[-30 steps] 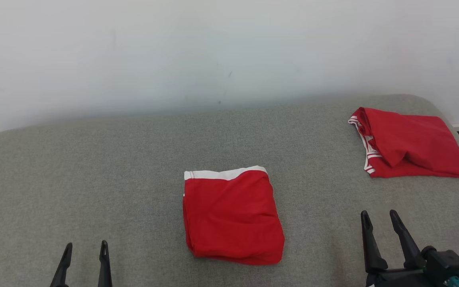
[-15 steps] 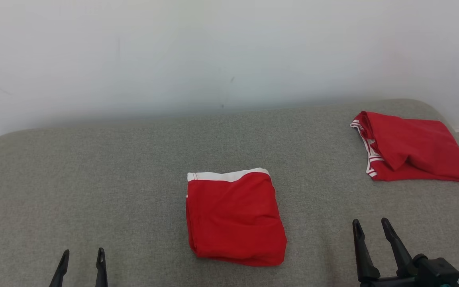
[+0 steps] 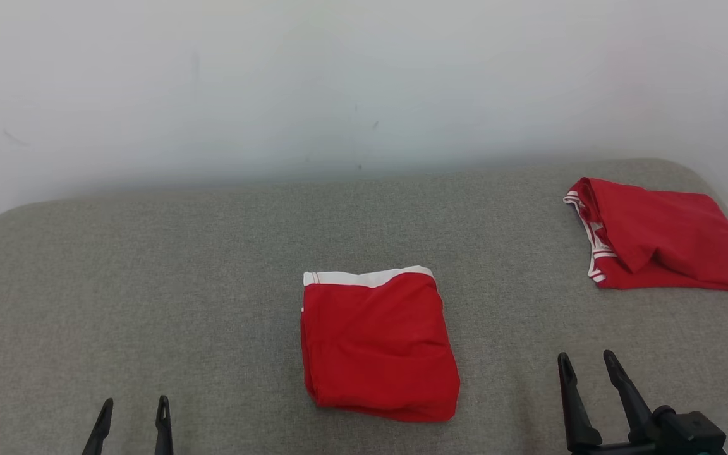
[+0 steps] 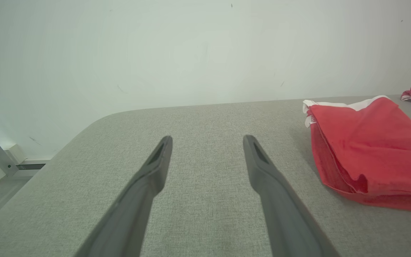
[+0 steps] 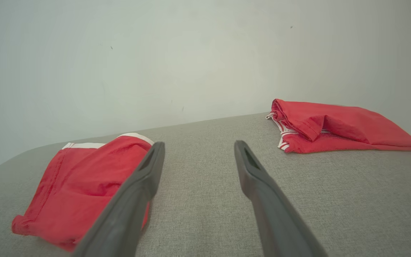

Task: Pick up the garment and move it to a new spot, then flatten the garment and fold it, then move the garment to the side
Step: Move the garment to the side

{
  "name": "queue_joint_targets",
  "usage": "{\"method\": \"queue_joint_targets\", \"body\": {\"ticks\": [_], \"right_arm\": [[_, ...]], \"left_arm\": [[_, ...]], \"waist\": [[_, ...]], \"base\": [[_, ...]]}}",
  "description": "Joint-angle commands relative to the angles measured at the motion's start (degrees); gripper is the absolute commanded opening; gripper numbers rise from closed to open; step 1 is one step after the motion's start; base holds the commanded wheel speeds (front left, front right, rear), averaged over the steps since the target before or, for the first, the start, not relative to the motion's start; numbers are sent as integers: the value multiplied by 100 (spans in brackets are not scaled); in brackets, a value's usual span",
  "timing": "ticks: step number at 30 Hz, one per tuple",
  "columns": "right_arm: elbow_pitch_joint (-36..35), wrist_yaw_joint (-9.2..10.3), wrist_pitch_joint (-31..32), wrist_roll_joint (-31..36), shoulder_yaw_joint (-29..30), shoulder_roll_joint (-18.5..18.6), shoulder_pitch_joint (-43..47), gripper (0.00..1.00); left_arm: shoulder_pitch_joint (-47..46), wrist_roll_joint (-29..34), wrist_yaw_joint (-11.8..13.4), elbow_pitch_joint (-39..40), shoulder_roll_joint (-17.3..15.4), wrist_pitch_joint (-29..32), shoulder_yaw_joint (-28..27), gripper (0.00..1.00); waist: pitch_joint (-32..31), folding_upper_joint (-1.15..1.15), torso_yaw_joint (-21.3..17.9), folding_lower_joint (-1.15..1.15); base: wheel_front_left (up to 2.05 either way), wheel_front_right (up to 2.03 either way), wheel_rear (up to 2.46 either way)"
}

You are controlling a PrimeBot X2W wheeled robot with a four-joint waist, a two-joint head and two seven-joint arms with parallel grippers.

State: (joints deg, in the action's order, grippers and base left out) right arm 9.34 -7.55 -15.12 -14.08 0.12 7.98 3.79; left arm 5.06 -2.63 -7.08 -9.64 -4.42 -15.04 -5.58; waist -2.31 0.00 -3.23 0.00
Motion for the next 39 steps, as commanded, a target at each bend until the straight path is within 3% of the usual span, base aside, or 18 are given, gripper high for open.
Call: {"method": "queue_joint_targets", "body": {"ticks": [1, 14, 26, 39], "right_arm": [[24, 16, 1, -6, -22, 6, 25, 100], [381, 16, 1, -77, -352, 131, -755, 100], [2303, 16, 194, -22, -450, 70, -2078, 100], [4192, 16, 284, -69, -579, 23, -2877, 100]], "left_arm": [[58, 36, -11, 14, 8, -18, 5, 100], [-174, 56, -27, -24, 41, -18, 269, 100], [-527, -47, -45, -115, 91, -18, 662, 100], [-766, -118, -31, -173, 121, -18, 784, 100]], "waist": [[2, 0, 12, 0], [61, 0, 457, 0], [399, 0, 1127, 0], [736, 0, 1370, 0]], "base": [[0, 0, 0], [0, 0, 0], [0, 0, 0], [0, 0, 0]]}}
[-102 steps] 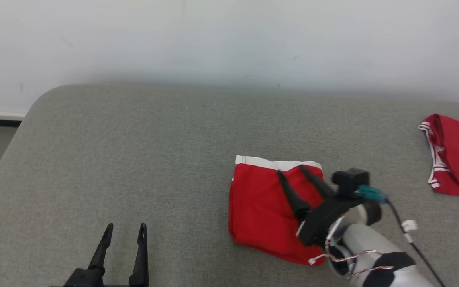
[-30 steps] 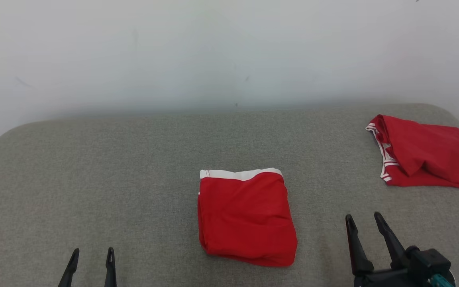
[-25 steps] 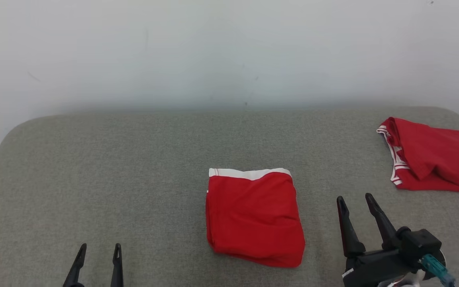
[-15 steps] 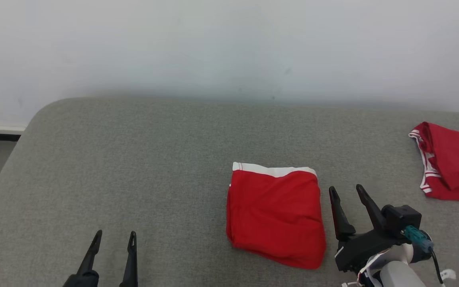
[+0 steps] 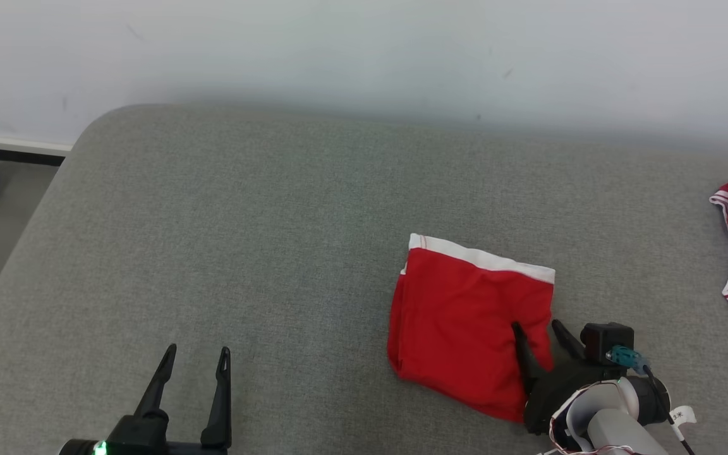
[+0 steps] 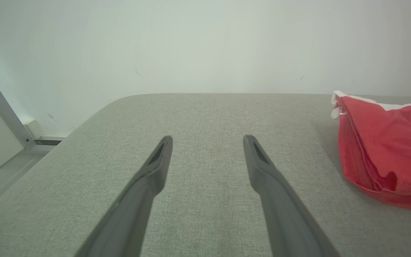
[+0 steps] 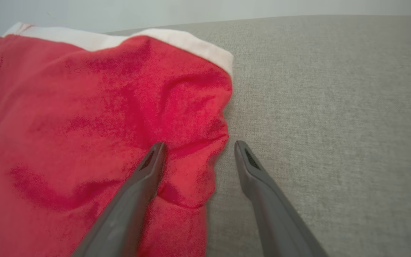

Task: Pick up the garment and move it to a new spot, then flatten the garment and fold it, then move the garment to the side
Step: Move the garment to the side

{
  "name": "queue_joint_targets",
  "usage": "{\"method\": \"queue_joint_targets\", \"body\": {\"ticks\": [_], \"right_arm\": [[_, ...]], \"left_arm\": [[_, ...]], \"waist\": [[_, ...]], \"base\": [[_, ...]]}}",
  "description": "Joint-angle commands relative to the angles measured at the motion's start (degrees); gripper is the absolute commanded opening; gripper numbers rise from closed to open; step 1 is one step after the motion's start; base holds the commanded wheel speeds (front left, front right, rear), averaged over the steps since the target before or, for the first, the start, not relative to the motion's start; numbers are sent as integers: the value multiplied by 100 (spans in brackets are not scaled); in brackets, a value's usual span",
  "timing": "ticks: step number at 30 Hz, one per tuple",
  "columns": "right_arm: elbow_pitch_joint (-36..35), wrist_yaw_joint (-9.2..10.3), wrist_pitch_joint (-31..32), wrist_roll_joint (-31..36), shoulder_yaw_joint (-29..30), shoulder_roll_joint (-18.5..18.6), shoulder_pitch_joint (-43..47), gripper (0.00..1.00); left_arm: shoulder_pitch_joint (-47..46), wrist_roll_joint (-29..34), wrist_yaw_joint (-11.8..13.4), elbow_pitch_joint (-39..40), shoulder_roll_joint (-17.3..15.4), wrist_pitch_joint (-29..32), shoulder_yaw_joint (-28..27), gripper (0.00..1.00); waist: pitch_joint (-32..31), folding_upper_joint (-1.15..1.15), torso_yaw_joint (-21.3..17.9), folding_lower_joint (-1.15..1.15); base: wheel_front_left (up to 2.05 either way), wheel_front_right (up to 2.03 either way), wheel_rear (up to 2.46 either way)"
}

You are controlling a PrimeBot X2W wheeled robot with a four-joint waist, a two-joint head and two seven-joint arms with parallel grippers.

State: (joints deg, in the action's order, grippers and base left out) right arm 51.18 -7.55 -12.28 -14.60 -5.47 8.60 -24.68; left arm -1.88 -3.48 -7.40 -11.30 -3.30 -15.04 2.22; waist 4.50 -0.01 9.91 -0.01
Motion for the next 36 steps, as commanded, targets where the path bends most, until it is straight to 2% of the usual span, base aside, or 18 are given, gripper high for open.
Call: {"method": "queue_joint_targets", "body": {"ticks": [1, 4, 5, 7, 13, 20, 25, 29, 30, 31, 36], "right_arm": [[147, 16, 24, -24, -68, -57, -45, 100], [448, 16, 20, -129, -168, -112, -93, 100], [532, 16, 21, -172, -211, -140, -96, 45], [645, 16, -12, -231, -289, -151, -131, 0], [809, 16, -91, -435, -542, -77, -312, 0], [562, 17, -163, -532, -1150, 459, -766, 0], [192, 17, 17, -613, -1687, 967, -1150, 0], [-220, 17, 221, -825, -2135, 1549, -1431, 0], [-311, 17, 272, -892, -2209, 1704, -1504, 0], [-311, 17, 272, -892, -2209, 1704, -1504, 0], [-706, 16, 574, -1102, -2512, 2421, -1949, 0]], "left_arm": [[-98, -40, 0, -16, 8, -18, 9, 100], [-121, -62, 0, -29, 16, -18, 11, 100], [-127, -67, -1, -29, 17, -18, 7, 100], [-127, -80, -1, -26, 22, -18, -10, 100], [-123, -118, -2, -28, 31, -18, -53, 100], [-172, -143, -2, 50, 38, -18, -115, 100], [-235, -137, -3, 84, 39, -18, -77, 100], [-377, -147, -5, 105, 41, -18, 21, 100], [-418, -151, -5, 112, 42, -18, 48, 100], [-418, -151, -5, 112, 42, -18, 48, 100], [-663, -132, -7, 229, 43, -18, 129, 100]], "waist": [[66, 1, 72, 1], [81, 1, 91, 1], [82, 1, 90, 1], [86, 1, 83, 1], [121, 1, 32, 1], [265, 1, -143, 1], [497, 1, -343, 1], [743, 1, -471, 1], [809, 1, -507, 1], [809, 1, -507, 1], [1244, 1, -720, 1]], "base": [[0, 0, 0], [0, 0, 0], [0, 0, 0], [0, 0, 0], [0, 0, 0], [0, 0, 0], [0, 0, 0], [0, 0, 0], [0, 0, 0], [0, 0, 0], [0, 0, 0]]}}
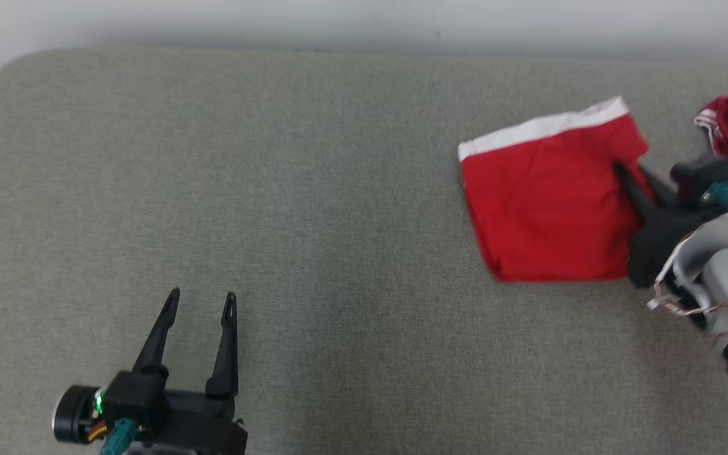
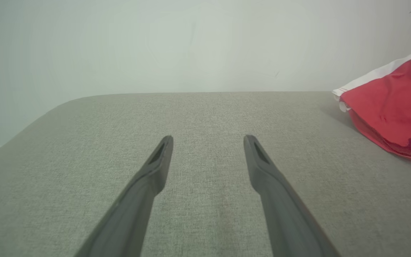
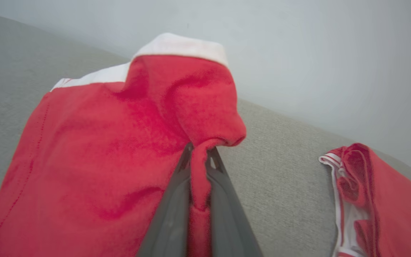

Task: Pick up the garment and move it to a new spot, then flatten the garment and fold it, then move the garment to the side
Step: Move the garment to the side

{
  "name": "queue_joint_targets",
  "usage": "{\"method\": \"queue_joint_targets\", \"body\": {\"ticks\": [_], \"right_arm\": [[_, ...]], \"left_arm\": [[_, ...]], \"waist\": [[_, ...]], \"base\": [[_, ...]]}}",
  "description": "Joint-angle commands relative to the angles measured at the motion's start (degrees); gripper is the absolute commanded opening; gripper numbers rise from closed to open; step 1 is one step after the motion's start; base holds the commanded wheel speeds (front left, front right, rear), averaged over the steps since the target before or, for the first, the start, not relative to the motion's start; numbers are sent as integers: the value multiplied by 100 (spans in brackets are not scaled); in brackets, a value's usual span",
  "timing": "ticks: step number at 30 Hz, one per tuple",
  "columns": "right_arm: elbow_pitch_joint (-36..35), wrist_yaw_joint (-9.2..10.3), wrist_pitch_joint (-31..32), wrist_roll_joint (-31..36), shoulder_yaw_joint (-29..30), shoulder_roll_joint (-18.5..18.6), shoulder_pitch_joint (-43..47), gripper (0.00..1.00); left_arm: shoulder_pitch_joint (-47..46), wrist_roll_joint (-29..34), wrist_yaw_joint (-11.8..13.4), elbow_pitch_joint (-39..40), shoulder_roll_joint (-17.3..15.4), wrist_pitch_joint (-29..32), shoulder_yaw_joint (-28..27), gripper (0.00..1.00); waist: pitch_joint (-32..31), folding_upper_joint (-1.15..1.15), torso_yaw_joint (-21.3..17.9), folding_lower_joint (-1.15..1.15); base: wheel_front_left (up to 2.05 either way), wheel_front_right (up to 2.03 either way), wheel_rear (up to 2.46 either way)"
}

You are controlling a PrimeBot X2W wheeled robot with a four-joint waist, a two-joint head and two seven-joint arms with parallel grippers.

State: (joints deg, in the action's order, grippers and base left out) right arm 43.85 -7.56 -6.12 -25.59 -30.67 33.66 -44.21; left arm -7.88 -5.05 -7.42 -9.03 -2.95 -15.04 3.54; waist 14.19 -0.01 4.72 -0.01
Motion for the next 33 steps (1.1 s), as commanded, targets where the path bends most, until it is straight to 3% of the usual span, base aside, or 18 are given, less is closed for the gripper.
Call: {"method": "queue_joint_targets", "body": {"ticks": [1, 10, 20, 33], "right_arm": [[-55, 18, 6, -45, -9, 54, -94, 0], [-581, 18, 242, -260, -18, 1189, -768, 0], [-1004, 18, 589, -491, 235, 2258, -1026, 0], [-856, 18, 995, -49, 532, 2832, -1269, 0]], "left_arm": [[-124, 31, -5, 43, 6, -18, 9, 100], [-499, 72, 2, 451, -166, -18, 80, 100], [-659, 101, 1, 790, -357, -18, 94, 100], [-744, 167, 0, 1172, -437, -18, 198, 100]], "waist": [[385, 1, -239, 1], [1263, 1, -653, 1], [1627, 1, -934, 1], [1986, 1, -974, 1]], "base": [[0, 0, 0], [0, 0, 0], [0, 0, 0], [0, 0, 0]]}}
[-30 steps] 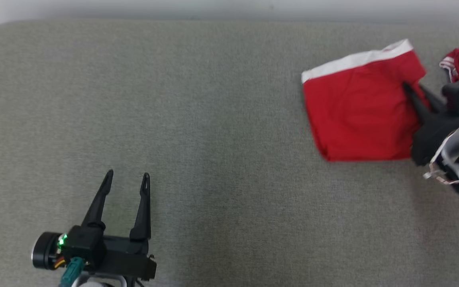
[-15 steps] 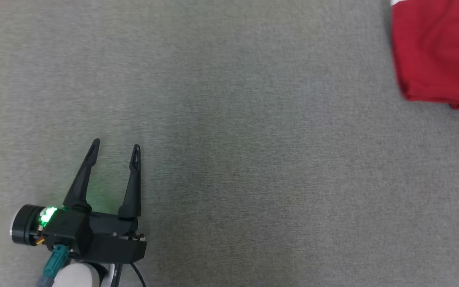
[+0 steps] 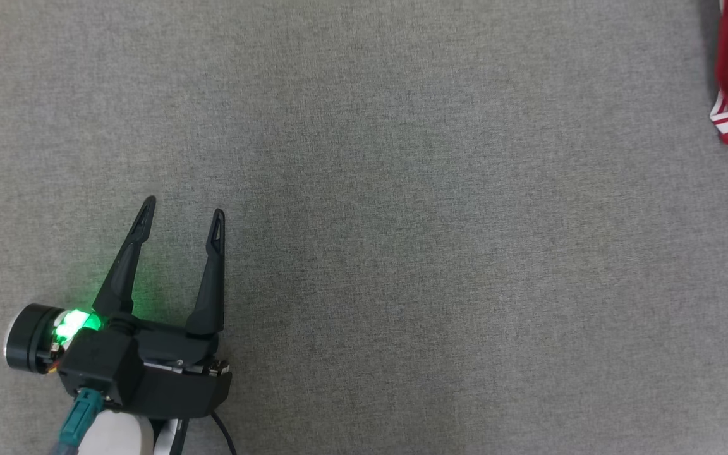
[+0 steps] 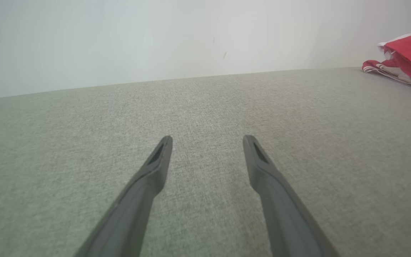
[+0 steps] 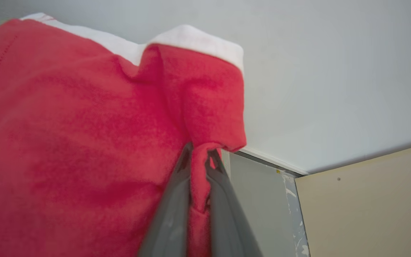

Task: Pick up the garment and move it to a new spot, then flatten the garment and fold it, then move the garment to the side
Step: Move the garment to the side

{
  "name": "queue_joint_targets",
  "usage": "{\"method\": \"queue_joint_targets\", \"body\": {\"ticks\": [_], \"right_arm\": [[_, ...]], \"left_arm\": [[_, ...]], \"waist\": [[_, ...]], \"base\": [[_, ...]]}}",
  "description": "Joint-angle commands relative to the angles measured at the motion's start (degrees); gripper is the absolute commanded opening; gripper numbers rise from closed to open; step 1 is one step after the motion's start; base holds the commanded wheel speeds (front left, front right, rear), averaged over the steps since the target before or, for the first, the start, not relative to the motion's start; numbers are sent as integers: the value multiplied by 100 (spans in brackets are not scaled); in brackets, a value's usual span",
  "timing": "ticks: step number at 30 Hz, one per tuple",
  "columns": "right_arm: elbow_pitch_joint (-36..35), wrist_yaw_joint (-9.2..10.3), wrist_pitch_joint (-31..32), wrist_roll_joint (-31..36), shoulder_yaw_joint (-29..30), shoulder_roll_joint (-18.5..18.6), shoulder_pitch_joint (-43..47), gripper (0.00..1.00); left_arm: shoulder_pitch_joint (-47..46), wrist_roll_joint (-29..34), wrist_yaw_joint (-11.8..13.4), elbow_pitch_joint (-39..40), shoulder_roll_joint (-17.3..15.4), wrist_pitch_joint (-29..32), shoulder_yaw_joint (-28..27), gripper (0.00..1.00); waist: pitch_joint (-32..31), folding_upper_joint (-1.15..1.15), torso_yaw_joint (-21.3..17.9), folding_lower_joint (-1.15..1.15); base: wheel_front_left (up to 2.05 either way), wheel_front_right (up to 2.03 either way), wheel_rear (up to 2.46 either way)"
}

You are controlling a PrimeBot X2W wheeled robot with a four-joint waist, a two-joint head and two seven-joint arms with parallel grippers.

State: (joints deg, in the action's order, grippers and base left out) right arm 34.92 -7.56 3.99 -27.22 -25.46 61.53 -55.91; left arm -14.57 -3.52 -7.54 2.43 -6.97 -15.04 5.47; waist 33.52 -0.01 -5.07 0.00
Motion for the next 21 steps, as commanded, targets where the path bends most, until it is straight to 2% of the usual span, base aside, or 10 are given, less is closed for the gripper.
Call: {"method": "queue_joint_targets", "body": {"ticks": [1, 10, 11, 12, 17, 21], "right_arm": [[80, 18, -4, 186, -1, 56, -125, 0], [486, 19, 278, 666, -16, -88, -423, 0], [517, 19, 275, 733, -11, -133, -467, 75], [564, 19, 233, 783, 17, -187, -505, 100], [731, 19, -56, 962, 174, -418, -598, 100], [958, 19, -341, 796, 494, -708, -551, 100]], "left_arm": [[-81, 16, 12, 43, -43, -18, 5, 100], [-107, 59, 14, 148, -53, -17, -36, 100], [-101, 61, 14, 143, -48, -17, -44, 100], [-95, 66, 14, 124, -38, -17, -50, 100], [9, 7, 34, 31, 32, -18, -114, 100], [182, -36, 35, -60, 91, -18, -186, 100]], "waist": [[71, 1, 14, 0], [191, 1, 58, 0], [191, 1, 56, 0], [171, 1, 56, 0], [-134, 1, 49, 0], [-554, 1, 47, 0]], "base": [[0, 0, 0], [0, 0, 0], [0, 0, 0], [0, 0, 0], [0, 0, 0], [0, 0, 0]]}}
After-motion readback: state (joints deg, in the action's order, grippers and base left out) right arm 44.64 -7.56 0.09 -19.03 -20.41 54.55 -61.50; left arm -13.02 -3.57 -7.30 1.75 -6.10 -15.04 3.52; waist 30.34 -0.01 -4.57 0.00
